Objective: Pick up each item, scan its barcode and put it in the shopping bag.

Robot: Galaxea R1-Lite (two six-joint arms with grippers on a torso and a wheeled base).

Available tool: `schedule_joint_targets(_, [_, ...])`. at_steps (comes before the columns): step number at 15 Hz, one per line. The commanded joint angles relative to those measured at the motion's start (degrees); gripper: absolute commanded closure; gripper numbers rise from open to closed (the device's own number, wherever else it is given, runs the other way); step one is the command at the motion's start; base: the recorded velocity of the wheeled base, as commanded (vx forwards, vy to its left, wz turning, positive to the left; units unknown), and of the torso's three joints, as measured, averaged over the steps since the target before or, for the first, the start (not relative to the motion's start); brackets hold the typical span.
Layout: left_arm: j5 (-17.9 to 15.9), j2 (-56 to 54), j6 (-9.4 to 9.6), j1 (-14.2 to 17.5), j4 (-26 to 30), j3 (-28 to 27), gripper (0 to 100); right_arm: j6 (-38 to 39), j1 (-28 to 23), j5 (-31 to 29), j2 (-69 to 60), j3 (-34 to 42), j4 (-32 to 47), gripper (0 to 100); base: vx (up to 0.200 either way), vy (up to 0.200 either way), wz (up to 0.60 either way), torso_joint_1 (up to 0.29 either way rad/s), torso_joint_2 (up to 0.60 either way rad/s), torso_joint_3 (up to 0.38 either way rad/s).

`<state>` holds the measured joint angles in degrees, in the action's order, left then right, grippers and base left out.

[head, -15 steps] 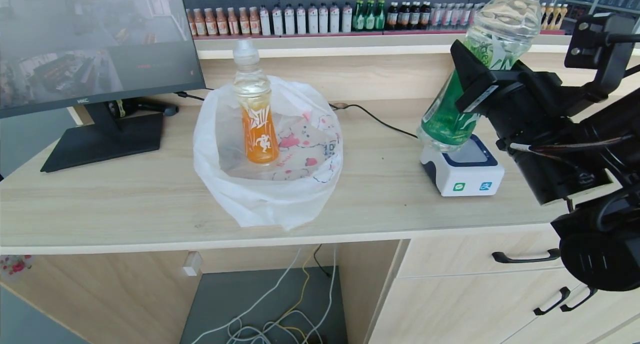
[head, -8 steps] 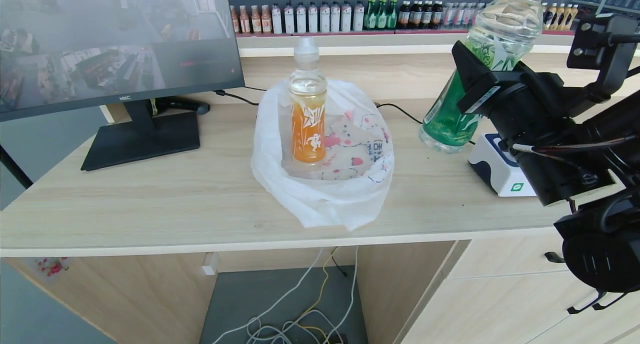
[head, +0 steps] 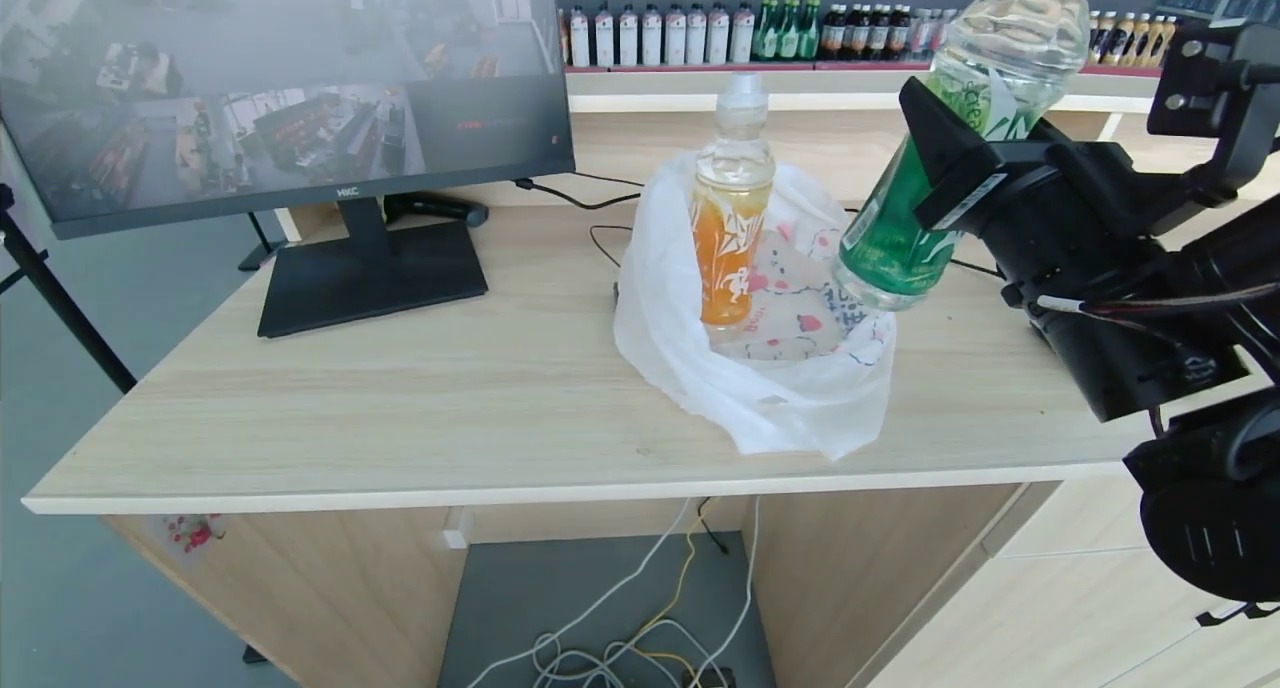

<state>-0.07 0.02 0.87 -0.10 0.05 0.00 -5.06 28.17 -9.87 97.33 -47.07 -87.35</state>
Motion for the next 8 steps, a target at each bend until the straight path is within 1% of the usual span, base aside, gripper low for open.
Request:
schedule_joint_targets(1, [0.0,0.0,-0.07,0.0,0.0,0.0,0,0.0,0.5,0.1,0.0,0.0,-0.1,100,0.0,0.0,0.0,0.0,0.0,0.0])
schedule_joint_targets(5, [0.0,0.0,-0.07,0.0,0.0,0.0,0,0.0,1.1,0.3,1.6,-0.3,0.0,100,0.0,0.0,0.0,0.0,0.0,0.0])
schedule_joint_targets(8, [0.0,0.0,-0.07,0.0,0.0,0.0,0,-1.1,0.8,3.9,5.2,-0.2,-0.1,100,0.0,0.0,0.0,0.0,0.0,0.0])
